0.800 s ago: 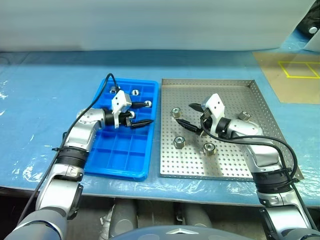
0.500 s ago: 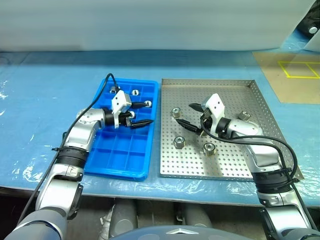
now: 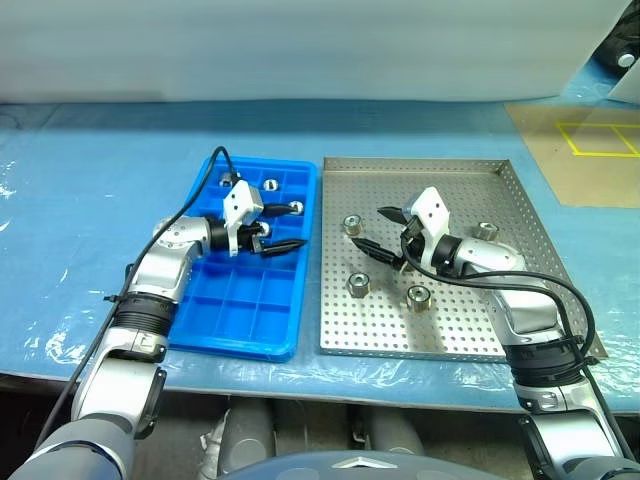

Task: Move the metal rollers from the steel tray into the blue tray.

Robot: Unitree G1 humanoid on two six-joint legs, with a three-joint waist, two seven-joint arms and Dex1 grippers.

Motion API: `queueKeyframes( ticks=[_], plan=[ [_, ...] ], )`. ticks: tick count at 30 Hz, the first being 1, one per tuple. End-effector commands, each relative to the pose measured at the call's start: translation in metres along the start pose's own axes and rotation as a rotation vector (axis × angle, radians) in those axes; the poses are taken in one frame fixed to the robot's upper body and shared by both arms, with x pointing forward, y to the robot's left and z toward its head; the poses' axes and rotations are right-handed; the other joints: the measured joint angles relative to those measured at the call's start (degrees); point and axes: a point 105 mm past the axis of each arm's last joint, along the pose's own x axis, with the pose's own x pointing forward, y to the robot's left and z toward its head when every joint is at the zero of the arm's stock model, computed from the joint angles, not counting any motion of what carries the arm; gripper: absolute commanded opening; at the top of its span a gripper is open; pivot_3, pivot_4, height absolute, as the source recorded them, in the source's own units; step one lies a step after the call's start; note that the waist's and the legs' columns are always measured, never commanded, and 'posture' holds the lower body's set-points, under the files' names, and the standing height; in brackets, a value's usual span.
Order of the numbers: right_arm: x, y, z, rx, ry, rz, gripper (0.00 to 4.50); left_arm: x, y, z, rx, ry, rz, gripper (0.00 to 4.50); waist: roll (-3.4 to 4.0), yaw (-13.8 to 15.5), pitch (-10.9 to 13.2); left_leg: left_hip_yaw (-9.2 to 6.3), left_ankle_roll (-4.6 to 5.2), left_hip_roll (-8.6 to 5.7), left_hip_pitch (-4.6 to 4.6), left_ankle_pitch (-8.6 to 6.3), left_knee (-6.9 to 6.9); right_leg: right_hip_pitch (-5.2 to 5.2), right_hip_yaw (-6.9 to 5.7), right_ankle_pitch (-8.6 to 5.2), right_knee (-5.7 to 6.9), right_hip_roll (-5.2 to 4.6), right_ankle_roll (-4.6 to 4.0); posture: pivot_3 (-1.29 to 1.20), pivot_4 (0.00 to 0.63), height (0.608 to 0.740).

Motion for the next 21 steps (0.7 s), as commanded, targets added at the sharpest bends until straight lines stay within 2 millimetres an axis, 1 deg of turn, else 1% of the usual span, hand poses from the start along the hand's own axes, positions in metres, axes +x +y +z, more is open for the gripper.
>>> queueKeyframes(
  ticks=[1,4,9,13,15,18,21],
  plan=[
    [-0.004,-0.001,0.013,-0.035,-0.037,0.002,4.45,0.002,0.008,0.016,0.047,-0.043,0.020,3.96,0.00,0.0,0.0,0.00,0.00,0.00,0.00,0.00,0.00,0.00,0.00,0.00,0.00,0.00,0.00,-0.17,0.150,0.740],
    [-0.006,-0.005,0.015,-0.039,-0.038,-0.011,4.45,0.006,0.012,0.021,0.056,-0.061,0.034,3.96,0.00,0.0,0.0,0.00,0.00,0.00,0.00,0.00,0.01,0.00,0.00,0.00,0.01,0.00,0.00,-0.18,0.150,0.740],
    [-0.016,-0.015,0.017,-0.050,-0.036,-0.056,4.45,0.021,0.020,0.032,0.079,-0.092,0.027,3.96,0.00,0.0,0.0,0.01,0.00,-0.01,-0.01,0.00,0.06,0.02,0.00,0.00,0.03,0.00,0.00,-0.21,0.150,0.740],
    [-0.023,-0.020,0.017,-0.058,-0.031,-0.089,4.45,0.039,0.029,0.039,0.103,-0.097,0.025,3.96,-0.01,-0.1,0.0,0.02,0.02,-0.03,0.00,0.00,0.08,0.04,0.00,0.00,0.03,0.00,0.00,-0.25,0.150,0.740],
    [-0.027,-0.021,0.017,-0.059,-0.032,-0.105,4.45,0.052,0.032,0.037,0.153,-0.054,0.010,3.96,-0.01,0.0,0.0,0.02,0.03,-0.04,0.00,0.00,0.09,0.04,0.00,0.00,0.03,0.00,0.00,-0.27,0.150,0.740],
    [-0.030,-0.021,0.016,-0.058,-0.029,-0.121,4.45,0.068,0.036,0.040,0.168,-0.033,0.008,3.96,-0.01,-0.2,0.0,0.01,0.09,-0.07,-0.01,0.01,0.11,0.06,0.01,0.01,0.02,0.01,0.01,-0.30,0.150,0.740],
    [-0.032,-0.018,0.015,-0.052,-0.030,-0.134,4.45,0.083,0.034,0.042,0.227,0.017,-0.016,3.96,-0.02,-0.3,0.0,0.00,0.15,-0.08,-0.02,0.02,0.15,0.05,0.00,0.02,0.02,0.00,0.02,-0.33,0.150,0.740]
  ],
)
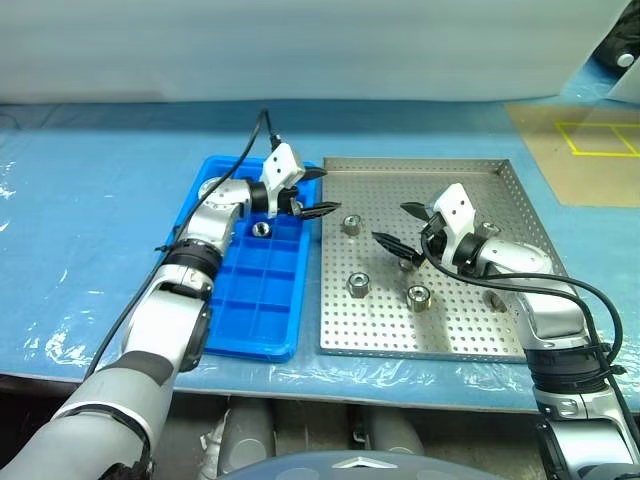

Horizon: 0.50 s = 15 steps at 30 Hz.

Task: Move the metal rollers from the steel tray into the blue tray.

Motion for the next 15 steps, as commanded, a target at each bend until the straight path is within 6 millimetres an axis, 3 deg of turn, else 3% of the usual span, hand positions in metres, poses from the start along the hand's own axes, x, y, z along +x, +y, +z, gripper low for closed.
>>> queueKeyframes(
  ticks=[1,8,15],
  plan=[
    [-0.007,0.002,0.015,-0.026,-0.054,-0.018,4.45,0.013,0.004,0.012,0.103,0.046,-0.027,3.96,0.00,-0.1,0.0,-0.01,0.00,0.00,0.02,0.00,0.00,0.00,0.01,0.00,0.00,0.00,0.00,-0.34,0.150,0.740],
    [-0.013,0.008,0.010,-0.013,-0.042,-0.052,4.45,0.025,-0.008,0.000,0.198,0.263,-0.182,3.96,-0.02,-1.0,0.0,-0.07,0.00,0.00,0.03,-0.02,-0.01,0.04,0.00,0.00,-0.03,0.00,0.00,-0.39,0.150,0.740],
    [-0.018,0.009,0.007,-0.002,-0.040,-0.090,4.45,0.043,-0.012,-0.011,0.216,0.332,-0.108,3.96,-0.03,-1.4,0.0,-0.13,0.01,-0.01,0.01,-0.02,0.01,0.04,0.00,0.00,-0.04,0.00,0.00,-0.44,0.150,0.740]
  ],
)
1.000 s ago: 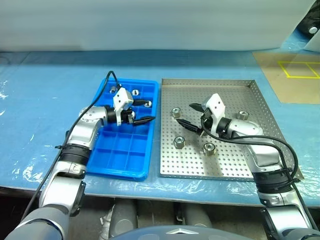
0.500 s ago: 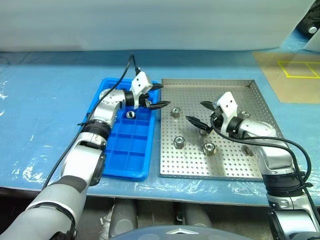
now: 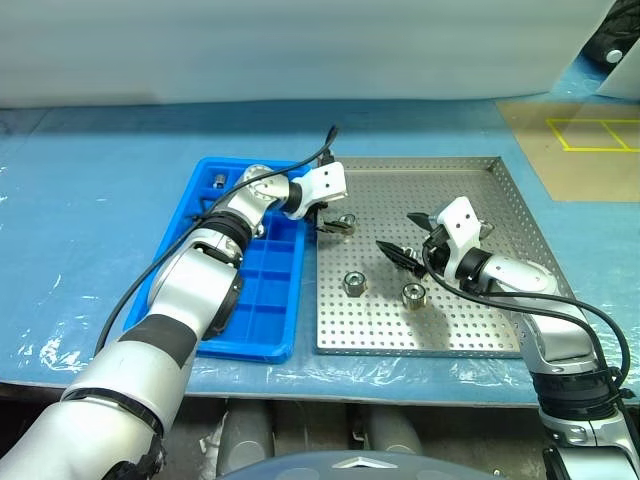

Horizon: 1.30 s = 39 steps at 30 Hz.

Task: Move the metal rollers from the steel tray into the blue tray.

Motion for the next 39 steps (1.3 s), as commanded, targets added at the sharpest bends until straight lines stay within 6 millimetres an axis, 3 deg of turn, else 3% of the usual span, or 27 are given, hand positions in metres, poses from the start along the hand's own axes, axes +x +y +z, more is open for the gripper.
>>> queueKeyframes(
  ticks=[1,9,25,29,31,35,39],
  plan=[
    [-0.009,0.000,0.015,-0.026,-0.055,-0.037,4.45,0.010,0.007,0.012,0.021,0.000,0.071,3.96,0.00,-0.1,0.0,0.00,0.00,0.00,0.01,0.00,0.00,0.00,0.00,0.00,0.00,0.00,0.00,-0.44,0.150,0.740],
    [-0.017,-0.004,0.008,-0.023,-0.040,-0.102,4.45,0.027,-0.006,-0.004,-0.035,0.082,0.089,3.96,-0.02,-1.1,0.0,-0.01,0.16,-0.01,-0.03,-0.05,0.08,0.04,0.00,0.00,-0.08,-0.02,0.01,-0.48,0.150,0.740],
    [-0.016,-0.011,0.009,-0.035,-0.045,-0.146,4.45,0.019,-0.006,-0.031,-0.074,0.204,0.116,3.96,-0.03,-2.5,0.0,-0.15,0.16,-0.01,0.01,-0.07,0.07,0.09,-0.01,0.01,-0.14,-0.01,0.01,-0.48,0.150,0.740],
    [-0.015,-0.012,0.010,-0.035,-0.048,-0.152,4.50,0.019,-0.010,-0.034,-0.062,0.212,0.086,3.18,-0.03,-3.0,0.0,-0.18,0.11,-0.01,0.01,-0.10,0.07,0.10,-0.01,0.01,-0.16,-0.01,0.01,-0.47,0.150,0.740],
    [-0.015,-0.013,0.010,-0.035,-0.051,-0.155,4.50,0.019,-0.009,-0.036,-0.063,0.218,0.106,2.46,-0.03,-3.0,0.0,-0.18,0.11,-0.02,0.02,-0.10,0.07,0.11,-0.01,0.01,-0.17,-0.01,0.01,-0.47,0.150,0.740],
    [-0.014,-0.014,0.011,-0.037,-0.054,-0.159,4.50,0.018,-0.017,-0.037,-0.076,0.200,0.043,1.95,-0.03,-3.2,0.0,-0.18,0.09,-0.01,0.02,-0.11,0.10,0.12,-0.01,0.02,-0.17,-0.01,0.03,-0.46,0.150,0.740],
    [-0.013,-0.015,0.012,-0.041,-0.056,-0.159,4.50,0.017,-0.013,-0.035,-0.070,0.193,0.059,1.91,-0.02,-3.2,0.0,-0.19,0.09,-0.01,0.02,-0.12,0.01,0.12,-0.02,0.02,-0.25,0.00,0.03,-0.45,0.150,0.740]
  ],
)
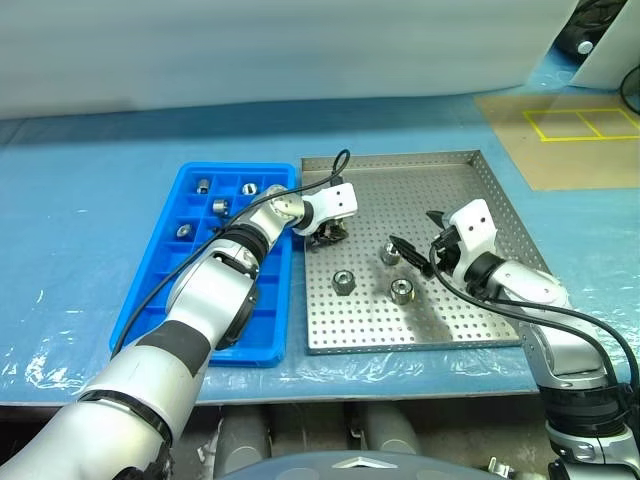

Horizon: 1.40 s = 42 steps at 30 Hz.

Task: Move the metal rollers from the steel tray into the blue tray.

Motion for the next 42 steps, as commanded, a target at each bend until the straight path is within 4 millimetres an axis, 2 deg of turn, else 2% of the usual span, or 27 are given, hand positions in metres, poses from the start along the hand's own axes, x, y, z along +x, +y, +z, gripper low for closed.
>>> queueKeyframes(
  ticks=[1,4,13,25,27,29,32,39,42],
  plan=[
    [0.000,-0.004,0.013,-0.026,-0.050,-0.011,4.50,-0.005,0.000,-0.010,-0.015,0.016,-0.014,1.91,0.00,0.0,0.0,0.00,0.02,0.00,-0.01,0.01,-0.01,0.00,0.00,0.00,-0.03,0.00,0.00,-0.45,0.150,0.740],
    [0.002,-0.004,0.014,-0.027,-0.056,-0.007,4.50,-0.008,0.001,-0.008,-0.031,-0.017,-0.021,1.91,0.00,0.0,0.0,0.00,0.05,-0.01,-0.02,0.01,-0.05,0.00,0.00,0.00,-0.10,0.00,0.00,-0.44,0.150,0.740],
    [0.006,-0.002,0.018,-0.026,-0.073,0.017,4.50,-0.030,0.011,0.020,-0.130,-0.267,-0.086,1.91,0.00,0.2,0.0,0.01,0.16,0.00,-0.07,0.07,-0.11,-0.02,-0.03,0.00,-0.16,0.01,-0.01,-0.42,0.150,0.740],
    [0.013,0.004,0.037,-0.024,-0.124,0.111,4.50,-0.073,0.023,0.039,0.025,-0.457,-0.131,1.91,0.00,1.7,0.0,0.03,0.25,0.06,-0.11,0.01,-0.16,-0.02,-0.03,0.00,-0.24,-0.10,-0.01,-0.30,0.150,0.740],
    [0.021,0.010,0.047,-0.039,-0.145,0.167,4.50,-0.092,0.029,0.042,0.071,-0.503,-0.112,1.91,0.01,1.8,0.0,0.03,0.24,0.06,-0.11,0.01,-0.18,-0.02,-0.03,0.00,-0.24,-0.11,-0.02,-0.28,0.150,0.740],
    [0.029,0.014,0.056,-0.056,-0.163,0.220,4.50,-0.111,0.035,0.041,0.103,-0.529,-0.077,1.91,-0.02,1.7,0.1,0.07,0.24,0.06,-0.10,0.02,-0.18,-0.08,0.00,0.01,-0.20,-0.11,-0.02,-0.24,0.150,0.740],
    [0.040,0.019,0.064,-0.072,-0.179,0.283,4.50,-0.128,0.037,0.031,0.114,-0.512,-0.034,1.91,0.00,2.4,0.1,0.09,0.15,0.07,-0.10,0.08,-0.19,-0.15,-0.06,0.00,-0.04,-0.06,-0.04,-0.15,0.150,0.740],
    [0.068,0.042,0.074,-0.087,-0.208,0.443,4.50,-0.165,0.027,-0.004,0.049,-0.449,0.103,1.91,0.04,5.3,0.1,0.09,0.00,0.22,-0.12,0.04,-0.23,-0.22,-0.13,-0.04,0.13,-0.08,-0.11,0.02,0.150,0.740],
    [0.078,0.042,0.078,-0.096,-0.218,0.470,4.50,-0.182,0.019,-0.012,0.019,-0.425,0.159,1.91,0.00,6.6,0.1,0.09,-0.09,0.21,-0.34,0.04,-0.19,-0.48,-0.16,-0.04,0.26,-0.11,-0.11,0.09,0.150,0.740]
  ],
)
